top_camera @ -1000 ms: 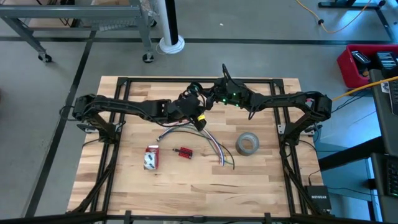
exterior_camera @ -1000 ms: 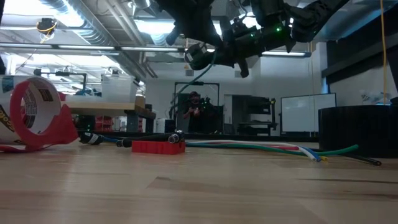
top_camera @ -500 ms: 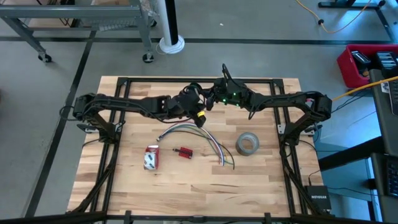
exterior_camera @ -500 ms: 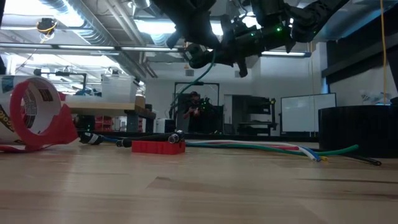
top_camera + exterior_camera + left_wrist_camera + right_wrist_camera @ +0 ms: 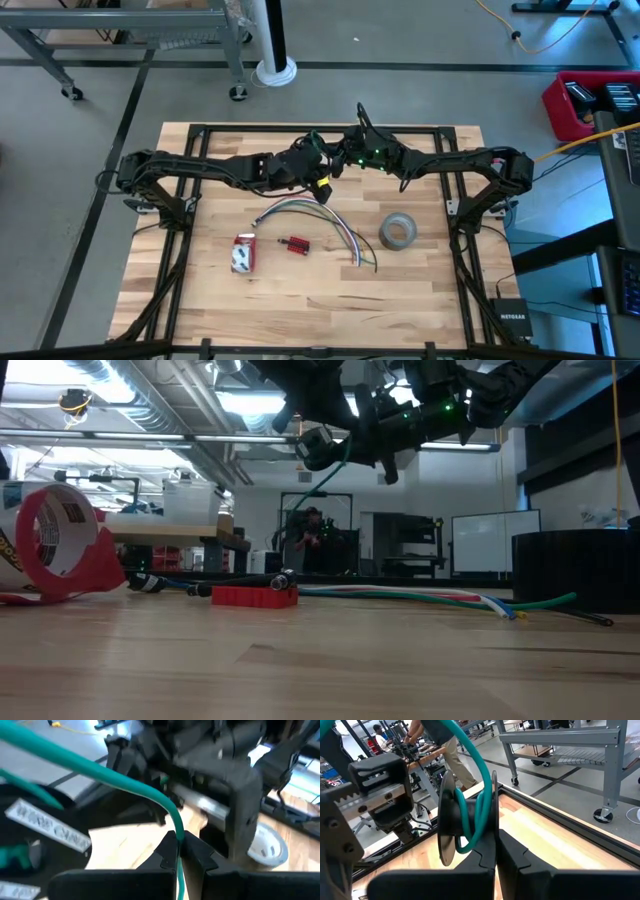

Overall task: Coil cords
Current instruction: Coil the green wire onto the black spool

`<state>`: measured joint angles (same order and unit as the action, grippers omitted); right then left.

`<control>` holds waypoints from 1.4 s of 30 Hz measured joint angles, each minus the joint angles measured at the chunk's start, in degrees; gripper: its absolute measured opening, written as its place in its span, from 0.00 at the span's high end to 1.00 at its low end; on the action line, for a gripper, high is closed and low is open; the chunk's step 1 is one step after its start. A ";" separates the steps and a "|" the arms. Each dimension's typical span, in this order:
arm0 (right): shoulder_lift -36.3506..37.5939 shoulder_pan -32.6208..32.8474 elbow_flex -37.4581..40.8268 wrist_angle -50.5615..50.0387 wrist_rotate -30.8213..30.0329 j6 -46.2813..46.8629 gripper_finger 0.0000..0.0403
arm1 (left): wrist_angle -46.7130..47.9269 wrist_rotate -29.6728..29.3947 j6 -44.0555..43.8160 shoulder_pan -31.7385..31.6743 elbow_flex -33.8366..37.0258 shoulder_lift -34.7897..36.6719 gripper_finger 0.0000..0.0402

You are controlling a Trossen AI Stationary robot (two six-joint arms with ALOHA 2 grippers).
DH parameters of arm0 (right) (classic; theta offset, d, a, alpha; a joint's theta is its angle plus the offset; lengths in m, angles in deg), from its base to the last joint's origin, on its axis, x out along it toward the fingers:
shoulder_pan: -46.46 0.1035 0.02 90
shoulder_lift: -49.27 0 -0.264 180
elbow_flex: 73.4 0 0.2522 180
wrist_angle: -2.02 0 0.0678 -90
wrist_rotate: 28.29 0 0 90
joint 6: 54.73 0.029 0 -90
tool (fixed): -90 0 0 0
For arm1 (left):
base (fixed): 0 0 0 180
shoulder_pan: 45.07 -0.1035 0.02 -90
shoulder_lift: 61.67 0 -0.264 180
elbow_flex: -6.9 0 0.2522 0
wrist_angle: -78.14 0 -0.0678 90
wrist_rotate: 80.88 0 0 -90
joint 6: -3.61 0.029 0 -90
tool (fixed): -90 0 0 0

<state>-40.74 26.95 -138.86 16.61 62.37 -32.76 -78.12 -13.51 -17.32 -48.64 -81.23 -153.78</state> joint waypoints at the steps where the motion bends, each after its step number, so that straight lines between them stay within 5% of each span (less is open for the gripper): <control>1: 0.00 0.00 0.00 0.01 0.00 0.00 1.00 | 0.86 0.00 -0.22 0.01 0.01 0.00 1.00; 24: 0.00 0.00 0.04 0.49 1.85 0.21 1.00 | 39.46 -19.04 -22.36 2.89 0.06 2.84 1.00; 34: 0.00 0.04 0.04 0.51 7.02 1.96 1.00 | 27.30 -17.60 -13.30 0.19 0.07 3.13 1.00; 42: 0.00 0.07 0.04 0.03 12.15 3.29 1.00 | 31.46 -17.42 -12.98 -4.12 0.07 3.41 1.00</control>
<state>-40.74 27.02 -138.81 16.64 74.53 -29.47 -46.66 -30.94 -30.30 -52.76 -81.17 -150.37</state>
